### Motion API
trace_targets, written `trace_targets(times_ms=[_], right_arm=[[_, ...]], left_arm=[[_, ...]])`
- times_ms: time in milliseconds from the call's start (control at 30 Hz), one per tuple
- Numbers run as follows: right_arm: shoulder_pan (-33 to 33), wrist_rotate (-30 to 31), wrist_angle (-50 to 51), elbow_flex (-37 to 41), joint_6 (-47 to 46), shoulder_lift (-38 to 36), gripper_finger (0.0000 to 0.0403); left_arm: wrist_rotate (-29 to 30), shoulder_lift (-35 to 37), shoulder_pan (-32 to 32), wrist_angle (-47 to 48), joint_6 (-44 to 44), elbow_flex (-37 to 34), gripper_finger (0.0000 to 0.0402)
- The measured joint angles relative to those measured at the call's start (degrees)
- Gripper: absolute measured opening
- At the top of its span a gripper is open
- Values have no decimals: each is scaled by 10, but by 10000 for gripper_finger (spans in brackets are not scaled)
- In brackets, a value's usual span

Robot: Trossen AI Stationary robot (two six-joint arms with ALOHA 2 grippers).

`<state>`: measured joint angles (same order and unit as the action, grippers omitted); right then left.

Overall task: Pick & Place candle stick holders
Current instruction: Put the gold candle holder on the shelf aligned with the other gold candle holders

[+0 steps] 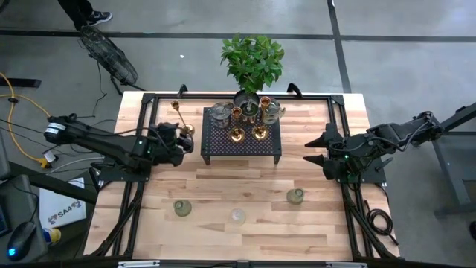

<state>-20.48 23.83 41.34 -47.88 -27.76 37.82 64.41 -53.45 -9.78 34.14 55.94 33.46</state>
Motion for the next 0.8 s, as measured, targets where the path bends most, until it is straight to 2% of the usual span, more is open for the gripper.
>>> trace_targets(times_ms=[567, 800], right_arm=[[0, 0, 0, 0, 0, 0, 233], [0, 0, 0, 0, 0, 0, 233]], left_arm=[[128, 0, 0, -148, -15, -118, 194], [139, 0, 1, -172, -15, -129, 194]])
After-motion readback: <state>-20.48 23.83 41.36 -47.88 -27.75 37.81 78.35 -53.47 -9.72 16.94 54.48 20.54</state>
